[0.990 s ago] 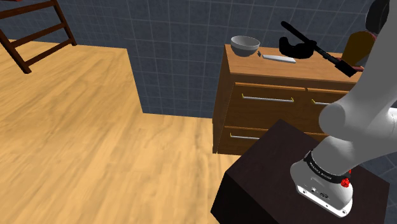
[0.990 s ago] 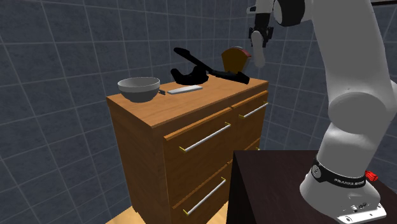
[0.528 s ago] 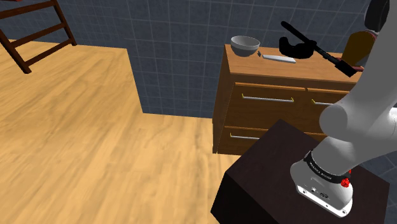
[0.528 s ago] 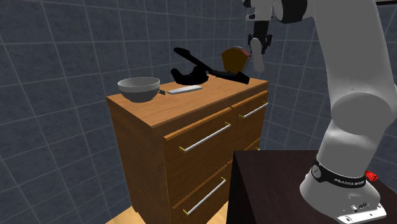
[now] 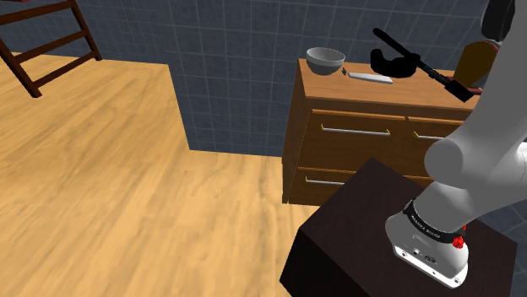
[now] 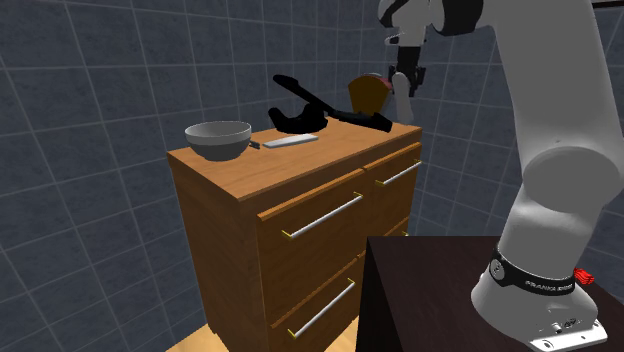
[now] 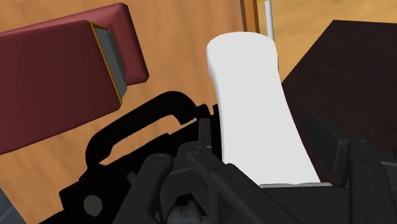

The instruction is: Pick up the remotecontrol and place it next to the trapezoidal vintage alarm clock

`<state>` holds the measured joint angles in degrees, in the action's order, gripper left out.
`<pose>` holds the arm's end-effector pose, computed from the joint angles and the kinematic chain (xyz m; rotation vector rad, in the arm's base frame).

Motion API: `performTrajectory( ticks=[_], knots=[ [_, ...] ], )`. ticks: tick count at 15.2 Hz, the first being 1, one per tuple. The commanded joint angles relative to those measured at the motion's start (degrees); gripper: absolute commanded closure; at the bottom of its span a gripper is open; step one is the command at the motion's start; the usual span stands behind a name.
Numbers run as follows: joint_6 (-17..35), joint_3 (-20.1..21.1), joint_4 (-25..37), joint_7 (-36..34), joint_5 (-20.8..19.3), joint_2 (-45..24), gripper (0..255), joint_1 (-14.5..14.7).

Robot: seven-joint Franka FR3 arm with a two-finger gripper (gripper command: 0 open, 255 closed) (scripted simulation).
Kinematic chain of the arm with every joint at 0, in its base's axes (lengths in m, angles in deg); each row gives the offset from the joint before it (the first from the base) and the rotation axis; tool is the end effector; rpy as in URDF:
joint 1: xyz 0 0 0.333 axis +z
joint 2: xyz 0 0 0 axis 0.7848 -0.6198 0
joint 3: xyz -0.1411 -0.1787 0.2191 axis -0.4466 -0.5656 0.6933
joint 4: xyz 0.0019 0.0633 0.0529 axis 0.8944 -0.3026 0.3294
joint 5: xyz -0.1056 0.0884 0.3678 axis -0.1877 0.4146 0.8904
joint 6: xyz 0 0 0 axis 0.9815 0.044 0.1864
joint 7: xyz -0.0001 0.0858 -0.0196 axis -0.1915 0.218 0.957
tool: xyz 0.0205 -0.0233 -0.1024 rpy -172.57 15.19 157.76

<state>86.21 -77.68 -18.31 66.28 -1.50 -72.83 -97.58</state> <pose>0.0645 -0.6601 0.5100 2.9836 0.9594 0.0006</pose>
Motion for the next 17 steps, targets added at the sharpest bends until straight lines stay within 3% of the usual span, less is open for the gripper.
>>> performTrajectory(
  ticks=[1, 17],
  knots=[
    [1.8, 0.0, -1.9, 0.2, 0.0, 0.1, 255, 0.5],
    [12.8, 1.4, -11.7, 2.1, 2.5, -2.2, 255, 1.4]
  ],
)
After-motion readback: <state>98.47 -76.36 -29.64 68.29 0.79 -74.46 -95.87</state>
